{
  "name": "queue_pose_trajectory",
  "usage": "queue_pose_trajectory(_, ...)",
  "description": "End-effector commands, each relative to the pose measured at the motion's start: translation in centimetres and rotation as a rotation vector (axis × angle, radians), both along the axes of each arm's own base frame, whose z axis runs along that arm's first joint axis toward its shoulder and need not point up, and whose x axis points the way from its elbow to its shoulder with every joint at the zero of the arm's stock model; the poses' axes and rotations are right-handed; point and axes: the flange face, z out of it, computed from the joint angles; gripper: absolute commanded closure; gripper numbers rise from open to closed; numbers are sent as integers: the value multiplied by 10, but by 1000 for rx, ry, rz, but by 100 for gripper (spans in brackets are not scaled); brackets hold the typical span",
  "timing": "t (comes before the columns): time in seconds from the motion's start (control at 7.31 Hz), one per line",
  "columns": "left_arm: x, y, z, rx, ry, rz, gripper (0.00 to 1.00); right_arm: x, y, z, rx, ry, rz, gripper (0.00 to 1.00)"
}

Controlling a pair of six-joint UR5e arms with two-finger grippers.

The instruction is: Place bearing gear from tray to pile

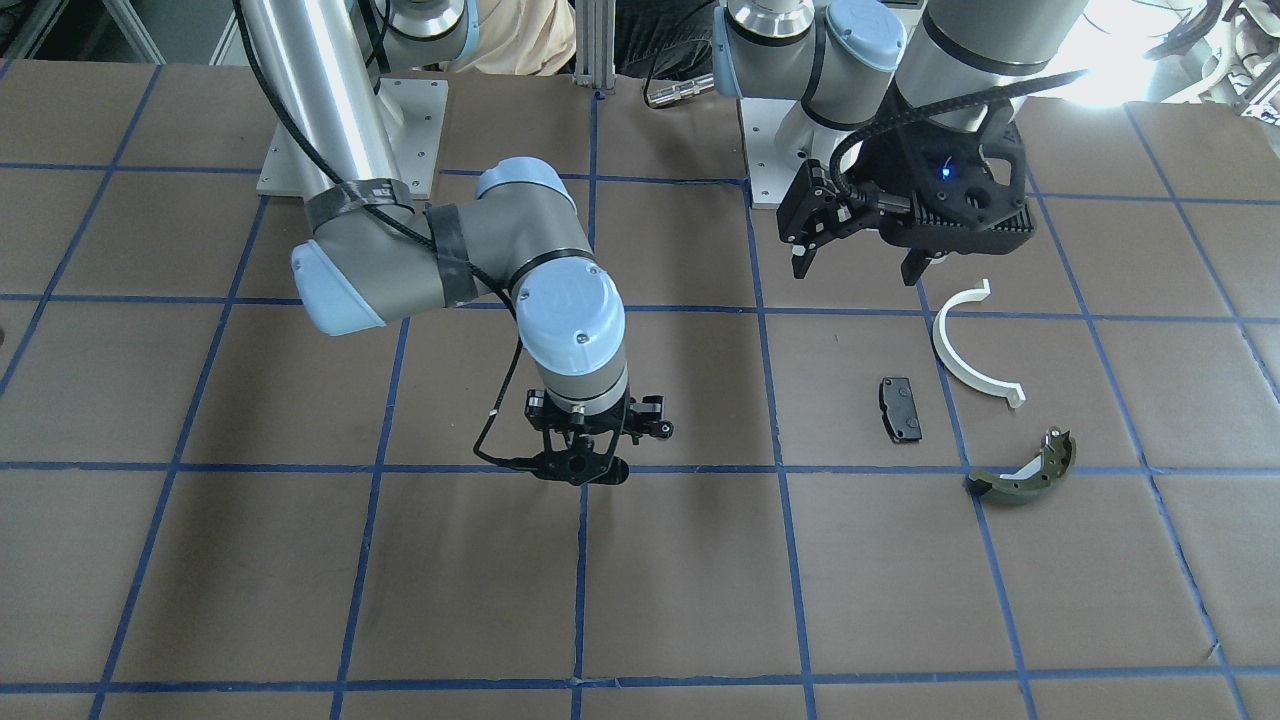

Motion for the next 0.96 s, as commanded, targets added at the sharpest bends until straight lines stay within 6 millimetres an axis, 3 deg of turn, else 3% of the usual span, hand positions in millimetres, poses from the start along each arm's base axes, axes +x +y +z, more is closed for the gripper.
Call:
queue_pose_trajectory(0.0, 0, -2, -1, 0, 1, 1, 0, -120, -20, 54, 38, 74, 133, 0)
queue_pose_trajectory(0.27, -2, -7, -8, 14, 6, 9, 0, -257, -44, 66, 71, 29, 161, 0)
queue_pose_trajectory(0.55, -19, -24, -50, 63, 2, -17, 0, -351, -41, 79, 79, -3, 174, 0)
queue_pose_trajectory(0.68, -35, -21, -67, 83, -5, -42, 0, -395, -39, 81, 69, -19, 203, 0)
queue_pose_trajectory(0.82, -51, -21, -91, 51, -11, -58, 0, -452, -34, 80, 54, -13, 254, 0)
